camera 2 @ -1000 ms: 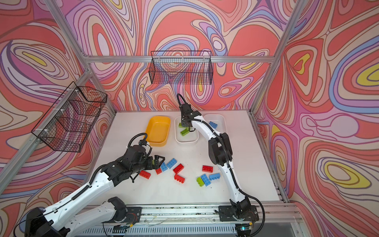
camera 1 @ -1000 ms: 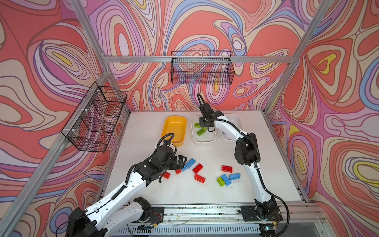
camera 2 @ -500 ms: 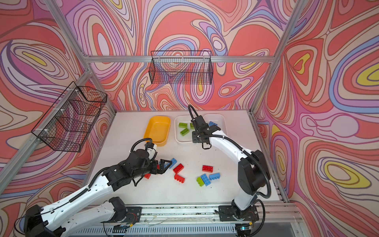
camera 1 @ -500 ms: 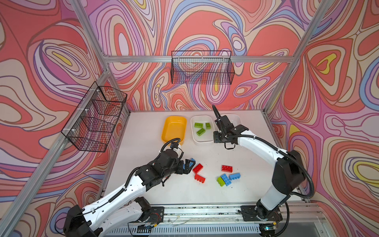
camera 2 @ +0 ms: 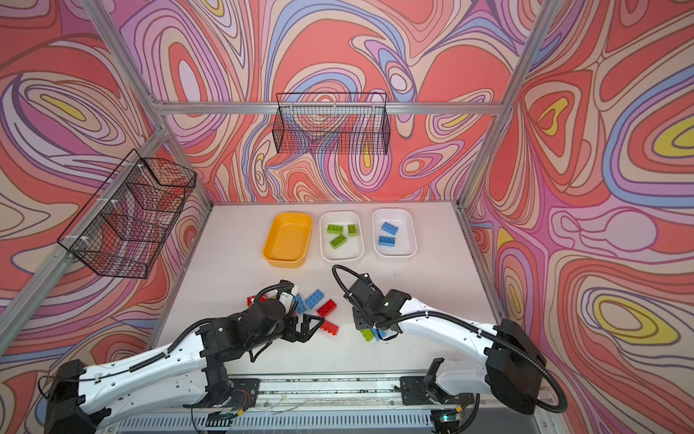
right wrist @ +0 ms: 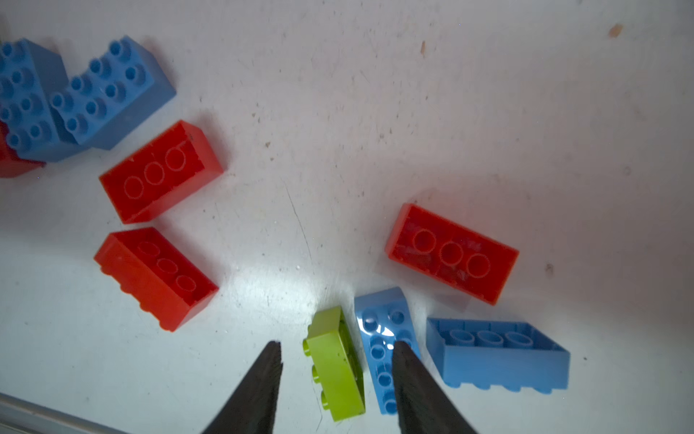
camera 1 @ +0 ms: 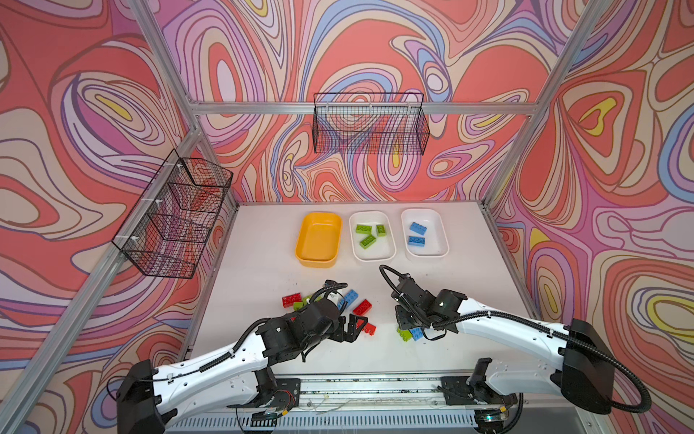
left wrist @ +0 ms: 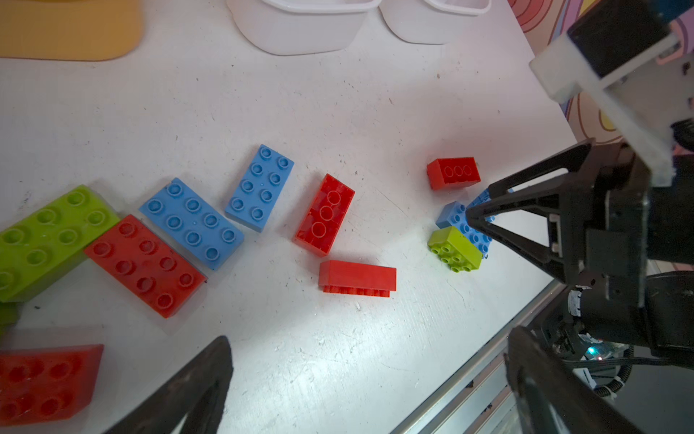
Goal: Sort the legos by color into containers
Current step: 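Move the right gripper back to the pile and grasp another lime-green brick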
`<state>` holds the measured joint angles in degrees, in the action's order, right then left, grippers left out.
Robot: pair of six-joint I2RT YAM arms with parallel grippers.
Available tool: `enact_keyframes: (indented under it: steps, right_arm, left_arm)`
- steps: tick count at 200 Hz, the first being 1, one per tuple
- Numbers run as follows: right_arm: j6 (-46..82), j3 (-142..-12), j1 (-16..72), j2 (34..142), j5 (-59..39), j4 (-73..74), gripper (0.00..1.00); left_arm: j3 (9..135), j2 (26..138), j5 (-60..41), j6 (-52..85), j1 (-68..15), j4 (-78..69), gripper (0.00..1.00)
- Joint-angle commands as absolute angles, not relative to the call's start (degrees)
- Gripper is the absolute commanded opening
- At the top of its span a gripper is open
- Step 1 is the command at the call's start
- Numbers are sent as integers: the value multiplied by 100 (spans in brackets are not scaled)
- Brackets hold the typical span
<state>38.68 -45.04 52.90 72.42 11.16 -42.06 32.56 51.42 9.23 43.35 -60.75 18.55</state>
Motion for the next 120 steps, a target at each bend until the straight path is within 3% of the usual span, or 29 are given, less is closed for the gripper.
enact_keyframes:
  steps: [1,120]
  right_arm:
    - [4521,-4241,5505,7115,1247,-4189,50]
    - [4803,-3946,5906,7938,983,-3467,42]
  left_arm:
    - [3050,5040,1336,4729,-6275,1835,100]
    - [2571,4229,2000,5072,-6381,2559,100]
